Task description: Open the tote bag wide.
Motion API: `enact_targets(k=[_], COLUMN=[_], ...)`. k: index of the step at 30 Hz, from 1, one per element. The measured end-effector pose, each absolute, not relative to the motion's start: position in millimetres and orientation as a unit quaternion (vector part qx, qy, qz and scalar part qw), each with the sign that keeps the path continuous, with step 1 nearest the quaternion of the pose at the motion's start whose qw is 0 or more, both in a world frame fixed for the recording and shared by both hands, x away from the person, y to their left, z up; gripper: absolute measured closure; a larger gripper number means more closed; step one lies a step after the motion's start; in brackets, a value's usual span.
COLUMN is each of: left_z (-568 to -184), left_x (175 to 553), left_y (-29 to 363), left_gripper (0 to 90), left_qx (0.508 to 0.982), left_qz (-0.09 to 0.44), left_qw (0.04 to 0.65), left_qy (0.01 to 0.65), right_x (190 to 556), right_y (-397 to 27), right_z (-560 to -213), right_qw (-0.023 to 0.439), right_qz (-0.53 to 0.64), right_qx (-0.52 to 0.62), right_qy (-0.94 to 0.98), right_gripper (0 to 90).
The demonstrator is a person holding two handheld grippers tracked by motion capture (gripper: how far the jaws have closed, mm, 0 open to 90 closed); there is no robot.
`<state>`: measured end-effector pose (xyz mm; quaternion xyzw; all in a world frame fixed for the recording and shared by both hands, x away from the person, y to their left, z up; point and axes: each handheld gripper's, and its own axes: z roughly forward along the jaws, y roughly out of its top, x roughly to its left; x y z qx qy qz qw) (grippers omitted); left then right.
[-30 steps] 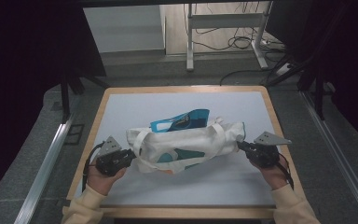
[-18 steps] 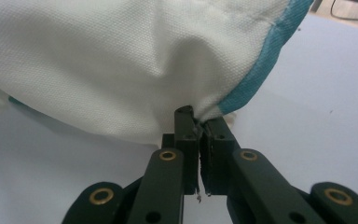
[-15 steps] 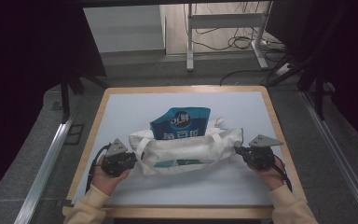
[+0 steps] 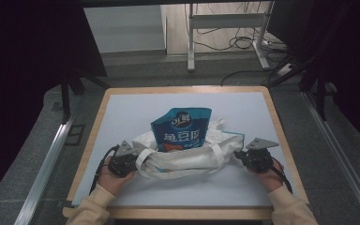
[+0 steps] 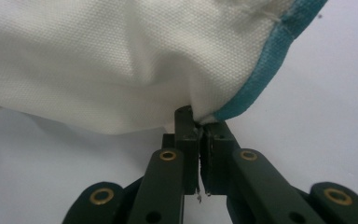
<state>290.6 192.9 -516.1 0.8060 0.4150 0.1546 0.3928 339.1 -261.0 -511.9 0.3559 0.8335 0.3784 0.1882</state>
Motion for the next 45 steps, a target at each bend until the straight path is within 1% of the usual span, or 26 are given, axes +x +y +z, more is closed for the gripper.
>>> enact_targets(k=[18,21,22,23,24,26,27,28,29,30,31,33,34,39,40,41,42,43,44,45], left_z=[-519,-519,-519,-519,-519,-515,-512,-512,-506,-506,-502,-495,-492,-466,-454,-454,-448,-442,-436,-431], left_x=[291,291,290,290,289,285,282,282,277,277,275,269,267,253,253,253,254,256,259,262], left_y=[194,195,195,196,197,204,206,206,210,210,212,217,220,233,233,233,233,232,230,229], left_gripper=[81.4,79.5,76.9,72.8,67.5,53.8,50.3,47.2,44.6,43.3,43.3,39.8,39.8,37.1,37.2,37.8,39.4,39.4,42.3,52.3], left_qx=[0.802,0.801,0.799,0.798,0.796,0.784,0.779,0.779,0.773,0.773,0.77,0.763,0.761,0.735,0.729,0.729,0.724,0.721,0.719,0.718], left_qz=[0.153,0.155,0.155,0.157,0.161,0.179,0.184,0.184,0.194,0.194,0.202,0.21,0.212,0.222,0.223,0.223,0.223,0.221,0.217,0.212], left_qw=[0.397,0.397,0.398,0.4,0.399,0.401,0.407,0.407,0.415,0.415,0.418,0.426,0.43,0.463,0.471,0.471,0.476,0.482,0.488,0.492], left_qy=[0.42,0.42,0.422,0.424,0.425,0.438,0.441,0.441,0.44,0.44,0.438,0.438,0.438,0.443,0.445,0.445,0.447,0.446,0.445,0.444], right_x=[341,340,340,340,340,339,338,338,336,336,335,330,330,323,324,324,327,327,328,330], right_y=[-263,-263,-263,-264,-264,-266,-267,-267,-270,-270,-271,-275,-275,-283,-284,-284,-282,-282,-280,-272], right_z=[-514,-513,-513,-513,-513,-510,-509,-509,-504,-504,-501,-491,-491,-466,-455,-455,-444,-444,-439,-430], right_qw=[0.179,0.179,0.181,0.18,0.182,0.184,0.186,0.186,0.193,0.193,0.196,0.206,0.206,0.228,0.232,0.232,0.229,0.229,0.222,0.214], right_qz=[0.381,0.381,0.379,0.376,0.373,0.375,0.381,0.381,0.393,0.393,0.398,0.413,0.413,0.441,0.453,0.453,0.466,0.466,0.476,0.487], right_qx=[0.359,0.359,0.361,0.363,0.367,0.374,0.377,0.377,0.384,0.384,0.386,0.383,0.383,0.378,0.378,0.378,0.376,0.376,0.377,0.371], right_qy=[0.833,0.833,0.833,0.833,0.833,0.828,0.823,0.823,0.813,0.813,0.809,0.8,0.8,0.782,0.773,0.773,0.767,0.767,0.763,0.761], right_gripper=[85.0,83.6,79.5,72.9,67.3,57.4,54.0,54.0,48.7,48.7,46.8,43.1,43.1,41.4,41.5,41.5,42.4,42.4,43.2,45.3])
